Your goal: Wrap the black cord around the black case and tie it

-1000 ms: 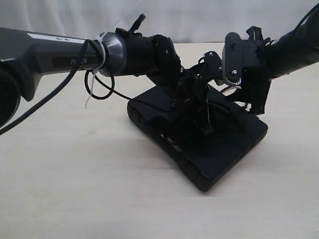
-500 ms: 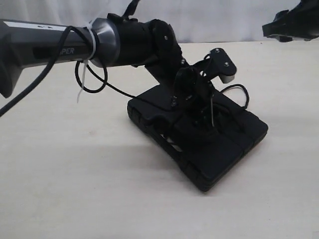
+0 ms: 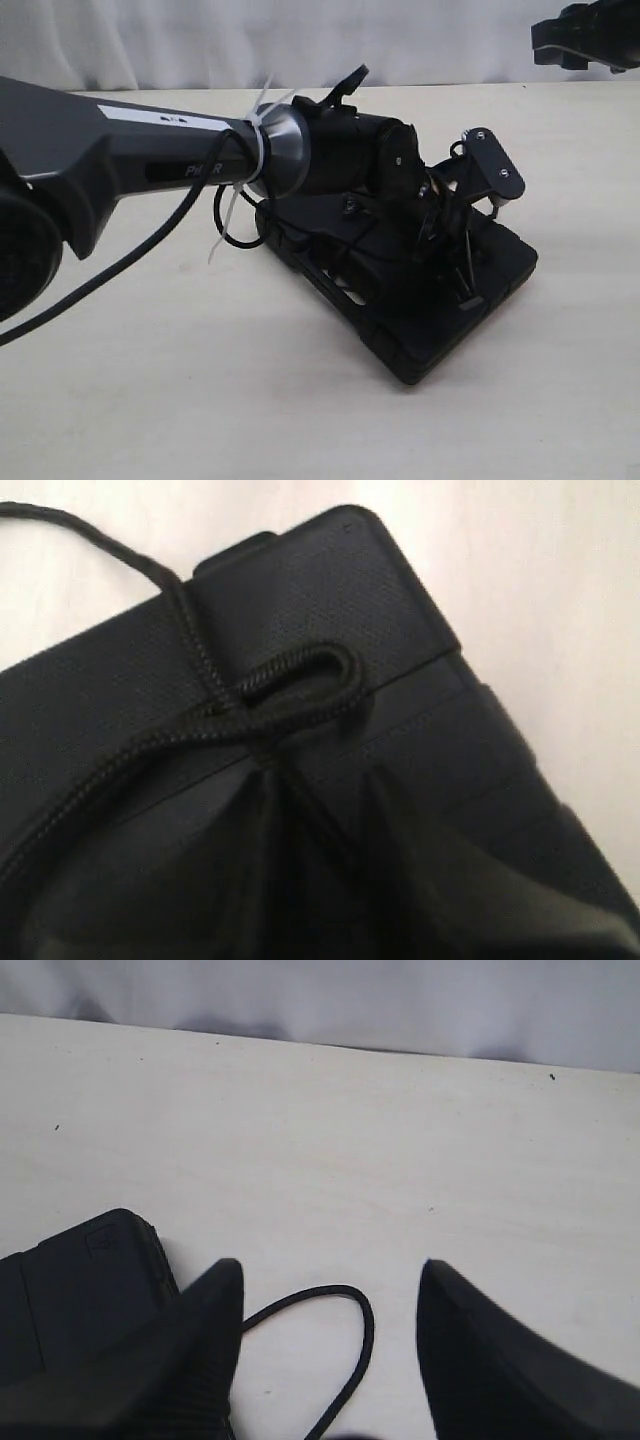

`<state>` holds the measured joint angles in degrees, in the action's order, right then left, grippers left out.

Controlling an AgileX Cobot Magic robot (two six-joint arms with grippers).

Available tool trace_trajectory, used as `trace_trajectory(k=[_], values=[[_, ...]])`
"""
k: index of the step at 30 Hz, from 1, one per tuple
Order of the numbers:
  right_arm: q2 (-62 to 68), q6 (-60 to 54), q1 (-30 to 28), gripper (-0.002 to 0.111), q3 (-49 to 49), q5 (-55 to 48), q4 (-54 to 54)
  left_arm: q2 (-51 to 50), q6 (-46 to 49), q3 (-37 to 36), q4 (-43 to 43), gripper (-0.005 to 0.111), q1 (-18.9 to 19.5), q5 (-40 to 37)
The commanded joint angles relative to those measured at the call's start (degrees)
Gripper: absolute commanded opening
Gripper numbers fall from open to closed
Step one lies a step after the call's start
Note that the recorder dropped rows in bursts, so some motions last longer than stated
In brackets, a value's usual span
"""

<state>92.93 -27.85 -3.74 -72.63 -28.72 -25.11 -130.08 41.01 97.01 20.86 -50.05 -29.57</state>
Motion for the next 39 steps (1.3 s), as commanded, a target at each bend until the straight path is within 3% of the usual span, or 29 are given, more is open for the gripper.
trace_trajectory(k=[1, 10, 16, 19, 22, 29, 39], values=[[-0.4, -0.3, -0.3, 0.05, -0.4, 0.1, -0.2, -0.2, -0.4, -0.2, -4.6, 0.0, 0.0, -4.8], [-0.4, -0.3, -0.3, 0.05, -0.4, 0.3, -1.2, 7.3, -0.6, -0.2, -8.3, 0.0, 0.0, -9.1], [-0.4, -0.3, -0.3, 0.05, -0.4, 0.3, -1.5, 9.5, -2.8, -0.2, -14.0, 0.0, 0.0, -20.5], [-0.4, -0.3, -0.1, 0.05, -0.4, 0.3, -2.9, 9.5, -6.1, -0.2, -20.9, 0.0, 0.0, -26.1], [-0.4, -0.3, -0.1, 0.05, -0.4, -0.3, -4.3, 9.8, -10.9, -0.2, -26.2, 0.0, 0.0, -26.2], [-0.2, -0.3, -0.1, 0.05, -0.4, -0.1, -4.3, 13.1, -13.0, -0.2, -27.7, 0.0, 0.0, -24.3], [3.6, -1.6, -0.1, 0.05, -0.4, -0.6, -8.2, 20.7, -18.6, -0.2, -29.5, 0.0, 0.0, -34.6]])
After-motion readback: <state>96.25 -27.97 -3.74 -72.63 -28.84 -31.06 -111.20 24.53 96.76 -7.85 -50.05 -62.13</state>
